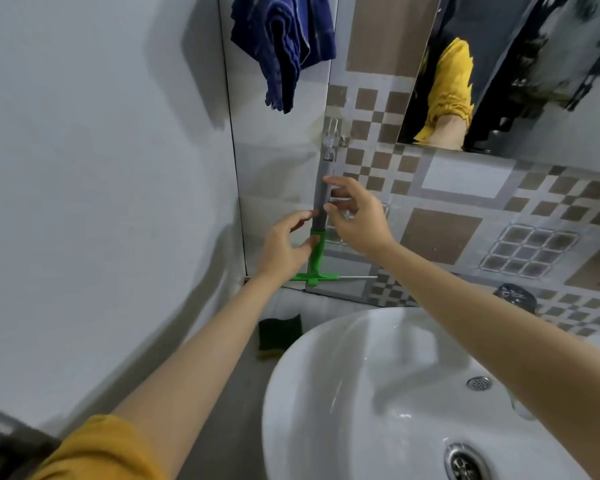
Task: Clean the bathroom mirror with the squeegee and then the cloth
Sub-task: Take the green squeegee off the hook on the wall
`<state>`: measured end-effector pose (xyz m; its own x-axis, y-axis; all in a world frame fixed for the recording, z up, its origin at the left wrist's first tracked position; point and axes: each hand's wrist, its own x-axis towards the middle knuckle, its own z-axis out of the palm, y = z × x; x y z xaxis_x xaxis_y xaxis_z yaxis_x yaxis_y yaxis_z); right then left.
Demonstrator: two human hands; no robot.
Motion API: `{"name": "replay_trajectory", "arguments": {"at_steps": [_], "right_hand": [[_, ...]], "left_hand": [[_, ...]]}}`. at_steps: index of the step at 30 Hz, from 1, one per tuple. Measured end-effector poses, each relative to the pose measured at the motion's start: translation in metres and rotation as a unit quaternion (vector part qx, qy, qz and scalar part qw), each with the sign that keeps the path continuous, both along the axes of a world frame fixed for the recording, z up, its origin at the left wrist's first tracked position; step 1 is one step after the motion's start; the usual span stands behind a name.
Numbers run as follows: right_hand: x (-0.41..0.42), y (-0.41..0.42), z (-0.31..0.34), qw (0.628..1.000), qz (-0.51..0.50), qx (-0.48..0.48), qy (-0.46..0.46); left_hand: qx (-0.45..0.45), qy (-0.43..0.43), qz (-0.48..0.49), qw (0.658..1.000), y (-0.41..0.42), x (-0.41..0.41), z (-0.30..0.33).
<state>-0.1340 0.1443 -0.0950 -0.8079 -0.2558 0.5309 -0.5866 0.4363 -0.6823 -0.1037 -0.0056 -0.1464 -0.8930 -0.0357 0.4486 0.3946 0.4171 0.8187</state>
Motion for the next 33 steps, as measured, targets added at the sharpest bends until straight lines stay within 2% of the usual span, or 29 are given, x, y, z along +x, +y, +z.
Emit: {"name": "replay_trajectory", "arguments": {"at_steps": [12,18,20,22,24,27,30,33], "right_hand": [[-0.006,0.000,0.003,0.999,0.025,-0.038,-0.003],[0.004,-0.003,0.032,0.997,0.036,-0.055,0.042],[0.011,0.002,0.044,0.997,0.035,-0.035,0.067],[0.019,0.012,0.058,0.991,0.028,0.031,0.127],[0.027,0.027,0.075,0.959,0.012,0.163,0.232],[0.040,0.054,0.105,0.858,-0.039,0.338,0.385],[0.057,0.083,0.132,0.784,-0.087,0.400,0.466],[0.071,0.113,0.154,0.746,-0.069,0.449,0.487]], "left_hand": [[0.062,0.031,-0.040,0.997,0.008,-0.002,-0.003],[0.086,0.068,-0.040,0.993,0.007,0.010,0.023],[0.089,0.078,-0.052,0.992,0.008,0.017,0.036],[0.092,0.084,-0.066,0.990,0.010,0.025,0.047],[0.084,0.087,-0.082,0.989,0.013,0.032,0.058],[0.057,0.095,-0.103,0.988,0.019,0.042,0.073],[0.022,0.114,-0.127,0.985,0.029,0.051,0.091],[0.006,0.110,-0.154,0.982,0.044,0.060,0.112]]}}
